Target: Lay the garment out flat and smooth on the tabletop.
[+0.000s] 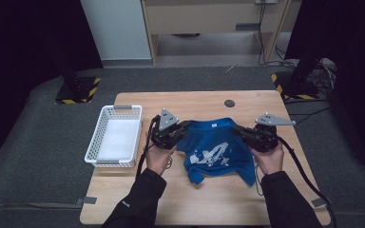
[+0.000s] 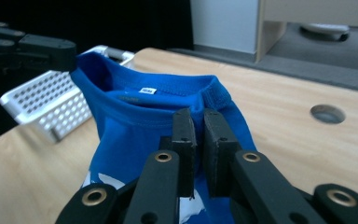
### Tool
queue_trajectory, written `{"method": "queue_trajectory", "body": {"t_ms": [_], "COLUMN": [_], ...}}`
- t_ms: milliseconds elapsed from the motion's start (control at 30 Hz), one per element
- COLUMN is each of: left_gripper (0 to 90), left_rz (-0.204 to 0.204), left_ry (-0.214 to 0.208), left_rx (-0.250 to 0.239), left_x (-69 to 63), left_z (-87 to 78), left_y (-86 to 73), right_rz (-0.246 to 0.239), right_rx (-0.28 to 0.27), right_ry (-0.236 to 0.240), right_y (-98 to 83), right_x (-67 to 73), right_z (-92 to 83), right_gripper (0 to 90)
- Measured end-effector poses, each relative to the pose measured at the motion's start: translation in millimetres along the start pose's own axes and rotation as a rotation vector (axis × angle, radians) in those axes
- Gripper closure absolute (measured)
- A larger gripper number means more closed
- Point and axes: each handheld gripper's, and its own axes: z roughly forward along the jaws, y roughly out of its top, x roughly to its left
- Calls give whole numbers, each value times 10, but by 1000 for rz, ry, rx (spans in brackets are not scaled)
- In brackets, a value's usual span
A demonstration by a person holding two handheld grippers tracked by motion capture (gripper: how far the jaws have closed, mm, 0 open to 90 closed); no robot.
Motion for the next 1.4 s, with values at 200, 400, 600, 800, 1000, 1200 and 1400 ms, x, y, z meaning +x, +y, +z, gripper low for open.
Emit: {"method": "queue_trajectory", "body": {"t_ms": [200,400,600,800,1000,1200,1400], "left_gripper": [880,879,873,635,492,414,333], "left_rz": [17,2,-57,-157,-168,-163,-122], "left_ry": [57,80,109,121,121,70,31], "left_rx": [12,22,35,52,48,48,77], "left_x": [98,235,426,574,631,542,425], "left_z": [167,354,618,753,639,430,282], "left_y": [127,130,81,-53,-116,-120,-177], "right_rz": [21,28,44,46,31,23,-3], "right_rx": [-25,-31,-17,9,1,-28,-18], "right_ry": [-74,-127,-197,-315,-324,-282,-257], "right_y": [159,228,262,261,203,247,232], "right_x": [-56,-151,-292,-463,-479,-363,-262], "right_z": [179,407,725,845,712,537,400], "right_gripper": [840,839,812,614,507,441,405]}}
